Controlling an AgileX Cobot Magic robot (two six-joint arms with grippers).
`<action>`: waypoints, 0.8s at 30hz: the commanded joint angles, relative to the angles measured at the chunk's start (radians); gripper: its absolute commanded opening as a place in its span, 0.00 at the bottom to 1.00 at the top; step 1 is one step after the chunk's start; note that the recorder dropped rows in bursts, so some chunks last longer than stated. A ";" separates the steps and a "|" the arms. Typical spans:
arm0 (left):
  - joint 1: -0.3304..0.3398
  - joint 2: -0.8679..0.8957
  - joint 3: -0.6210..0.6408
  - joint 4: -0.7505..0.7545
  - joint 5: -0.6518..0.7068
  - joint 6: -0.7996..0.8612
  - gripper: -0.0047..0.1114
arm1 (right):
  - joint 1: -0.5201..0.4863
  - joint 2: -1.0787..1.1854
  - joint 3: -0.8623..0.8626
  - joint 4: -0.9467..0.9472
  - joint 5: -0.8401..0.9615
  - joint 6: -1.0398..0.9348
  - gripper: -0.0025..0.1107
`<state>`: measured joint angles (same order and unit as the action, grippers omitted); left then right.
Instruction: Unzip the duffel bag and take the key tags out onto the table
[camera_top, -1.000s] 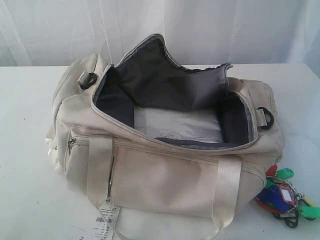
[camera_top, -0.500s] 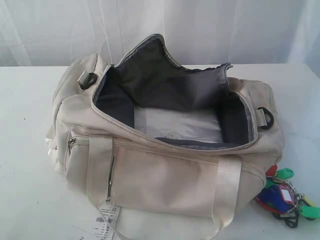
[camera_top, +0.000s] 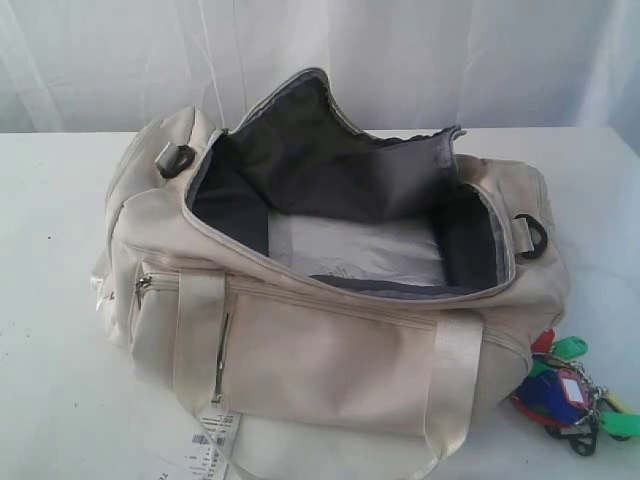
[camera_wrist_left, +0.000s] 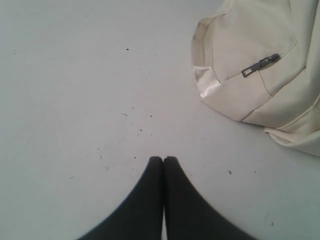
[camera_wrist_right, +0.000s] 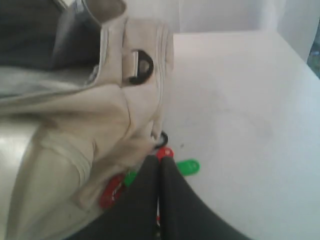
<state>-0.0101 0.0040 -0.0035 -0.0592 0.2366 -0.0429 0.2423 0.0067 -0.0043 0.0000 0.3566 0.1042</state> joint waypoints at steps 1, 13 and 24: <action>-0.003 -0.004 0.003 -0.007 -0.006 -0.006 0.04 | -0.005 -0.007 0.004 0.012 -0.169 0.007 0.02; -0.003 -0.004 0.003 -0.007 -0.006 -0.006 0.04 | -0.005 -0.007 0.004 0.117 -0.171 0.007 0.02; -0.003 -0.004 0.003 -0.007 -0.006 -0.006 0.04 | -0.005 -0.007 0.004 0.015 -0.171 0.007 0.02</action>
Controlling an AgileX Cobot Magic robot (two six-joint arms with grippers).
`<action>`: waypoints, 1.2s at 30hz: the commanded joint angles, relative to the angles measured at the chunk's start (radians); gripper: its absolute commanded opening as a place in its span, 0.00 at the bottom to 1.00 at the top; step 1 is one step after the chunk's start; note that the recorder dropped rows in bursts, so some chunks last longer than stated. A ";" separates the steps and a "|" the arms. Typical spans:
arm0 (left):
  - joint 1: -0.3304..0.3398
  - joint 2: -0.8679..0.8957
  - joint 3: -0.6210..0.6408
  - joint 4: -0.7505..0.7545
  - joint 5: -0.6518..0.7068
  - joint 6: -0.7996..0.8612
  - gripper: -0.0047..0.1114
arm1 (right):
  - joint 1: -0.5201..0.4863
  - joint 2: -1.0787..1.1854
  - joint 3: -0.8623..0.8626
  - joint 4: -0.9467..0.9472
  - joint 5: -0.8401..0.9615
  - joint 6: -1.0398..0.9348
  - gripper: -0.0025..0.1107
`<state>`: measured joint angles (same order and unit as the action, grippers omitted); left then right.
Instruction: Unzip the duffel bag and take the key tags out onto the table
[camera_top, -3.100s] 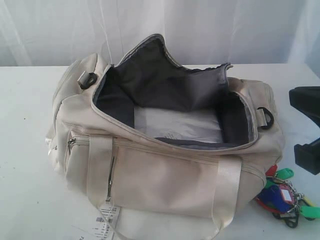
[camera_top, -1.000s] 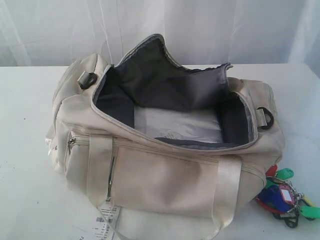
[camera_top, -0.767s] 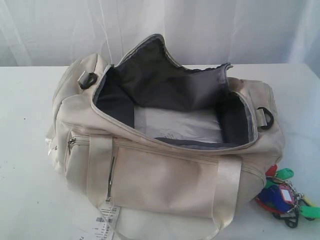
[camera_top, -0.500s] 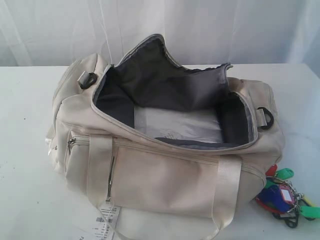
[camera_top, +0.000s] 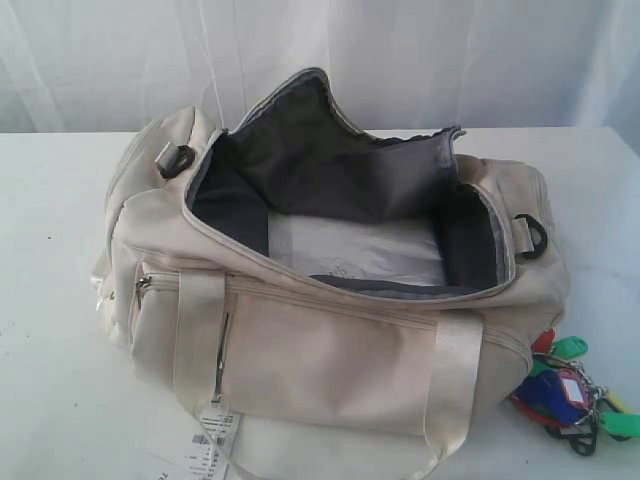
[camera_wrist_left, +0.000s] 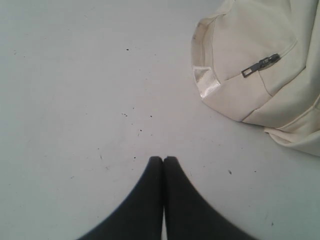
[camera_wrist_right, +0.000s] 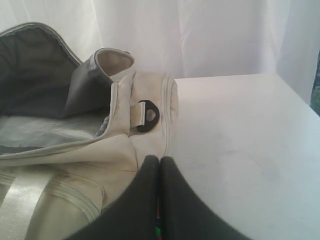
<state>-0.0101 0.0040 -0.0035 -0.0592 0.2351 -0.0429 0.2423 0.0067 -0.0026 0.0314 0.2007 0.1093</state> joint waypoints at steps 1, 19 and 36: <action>-0.003 -0.004 0.003 -0.007 -0.004 -0.006 0.04 | -0.005 -0.007 0.003 -0.016 -0.015 0.002 0.02; -0.003 -0.004 0.003 -0.007 -0.004 -0.006 0.04 | -0.005 -0.007 0.003 -0.016 0.171 -0.027 0.02; -0.003 -0.004 0.003 -0.007 -0.004 -0.006 0.04 | -0.005 -0.007 0.003 -0.016 0.150 -0.136 0.02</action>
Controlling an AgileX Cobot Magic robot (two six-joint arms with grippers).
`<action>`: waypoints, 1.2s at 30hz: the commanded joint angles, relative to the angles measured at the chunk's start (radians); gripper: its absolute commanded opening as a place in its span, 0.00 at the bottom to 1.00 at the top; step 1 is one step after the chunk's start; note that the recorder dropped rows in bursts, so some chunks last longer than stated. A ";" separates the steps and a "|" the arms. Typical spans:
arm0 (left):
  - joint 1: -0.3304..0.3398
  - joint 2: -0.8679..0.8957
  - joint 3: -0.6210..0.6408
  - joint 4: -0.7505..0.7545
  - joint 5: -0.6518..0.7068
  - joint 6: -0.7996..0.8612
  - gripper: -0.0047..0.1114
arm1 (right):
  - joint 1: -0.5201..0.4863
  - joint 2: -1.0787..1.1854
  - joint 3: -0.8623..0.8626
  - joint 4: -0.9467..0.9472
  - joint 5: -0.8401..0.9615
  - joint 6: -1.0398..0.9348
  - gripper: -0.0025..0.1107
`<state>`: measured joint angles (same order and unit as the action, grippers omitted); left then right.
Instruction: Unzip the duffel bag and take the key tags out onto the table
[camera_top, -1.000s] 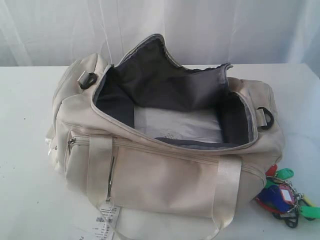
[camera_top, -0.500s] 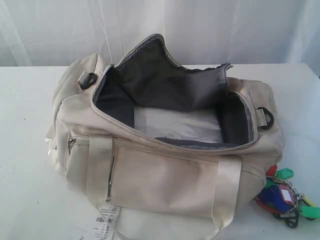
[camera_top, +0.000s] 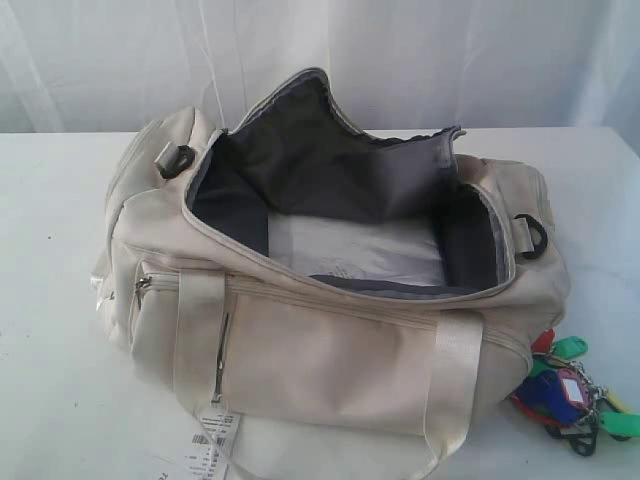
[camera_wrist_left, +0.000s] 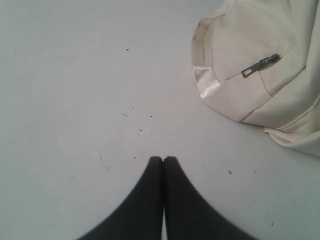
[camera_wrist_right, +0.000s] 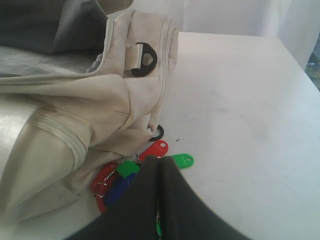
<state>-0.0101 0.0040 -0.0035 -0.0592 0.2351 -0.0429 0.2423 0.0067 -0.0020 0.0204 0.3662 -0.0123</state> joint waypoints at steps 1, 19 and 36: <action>-0.003 -0.004 0.003 -0.007 -0.004 -0.006 0.04 | -0.005 -0.007 0.002 -0.005 -0.016 -0.014 0.02; -0.003 -0.004 0.003 -0.007 -0.004 -0.006 0.04 | -0.005 -0.007 0.002 -0.005 -0.031 -0.011 0.02; -0.003 -0.004 0.003 -0.007 -0.004 -0.006 0.04 | 0.039 -0.007 0.002 -0.005 -0.030 -0.011 0.02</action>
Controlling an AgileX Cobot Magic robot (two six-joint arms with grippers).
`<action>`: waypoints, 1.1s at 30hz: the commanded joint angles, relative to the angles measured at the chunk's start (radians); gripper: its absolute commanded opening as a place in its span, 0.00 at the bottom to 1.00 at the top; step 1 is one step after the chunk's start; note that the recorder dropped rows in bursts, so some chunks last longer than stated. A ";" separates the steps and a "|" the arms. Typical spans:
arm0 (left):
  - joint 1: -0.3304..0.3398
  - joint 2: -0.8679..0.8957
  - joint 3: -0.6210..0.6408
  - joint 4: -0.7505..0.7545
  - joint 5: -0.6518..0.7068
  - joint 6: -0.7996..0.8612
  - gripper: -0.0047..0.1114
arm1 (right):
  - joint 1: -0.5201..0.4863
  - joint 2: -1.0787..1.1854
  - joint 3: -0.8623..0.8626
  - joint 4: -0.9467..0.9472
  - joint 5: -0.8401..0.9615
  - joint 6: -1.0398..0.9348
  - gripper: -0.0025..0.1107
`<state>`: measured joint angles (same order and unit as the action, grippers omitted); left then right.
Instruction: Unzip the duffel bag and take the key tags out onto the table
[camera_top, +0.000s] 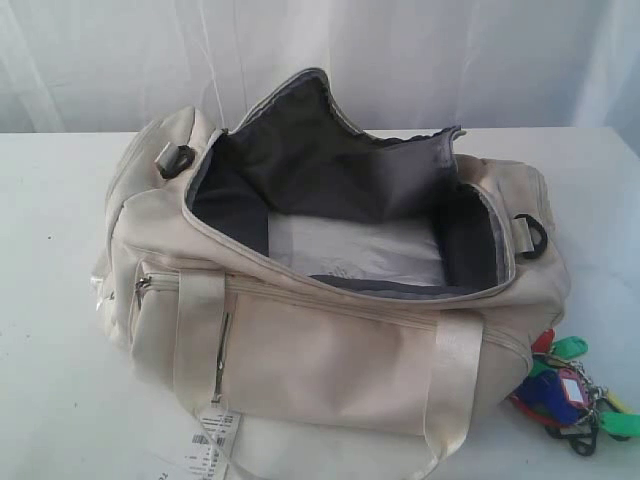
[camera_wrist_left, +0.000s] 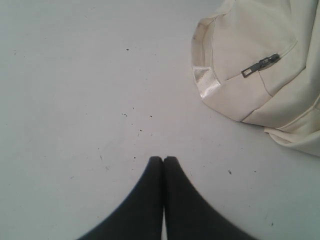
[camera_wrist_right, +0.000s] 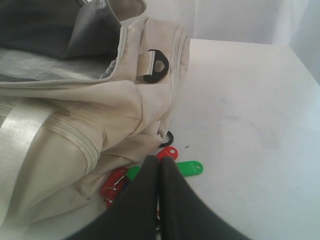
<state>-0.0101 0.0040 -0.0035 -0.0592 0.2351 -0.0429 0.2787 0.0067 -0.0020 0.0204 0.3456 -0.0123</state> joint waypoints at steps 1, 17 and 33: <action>-0.003 -0.004 0.003 -0.007 -0.004 -0.006 0.04 | 0.003 -0.007 0.002 -0.005 -0.010 -0.011 0.02; -0.003 -0.004 0.003 -0.007 -0.004 -0.006 0.04 | -0.077 -0.007 0.002 -0.005 -0.009 -0.011 0.02; -0.003 -0.004 0.003 -0.007 -0.004 -0.006 0.04 | -0.101 -0.007 0.002 -0.005 -0.009 -0.011 0.02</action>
<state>-0.0101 0.0040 -0.0035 -0.0592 0.2351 -0.0429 0.1816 0.0067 -0.0020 0.0204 0.3456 -0.0123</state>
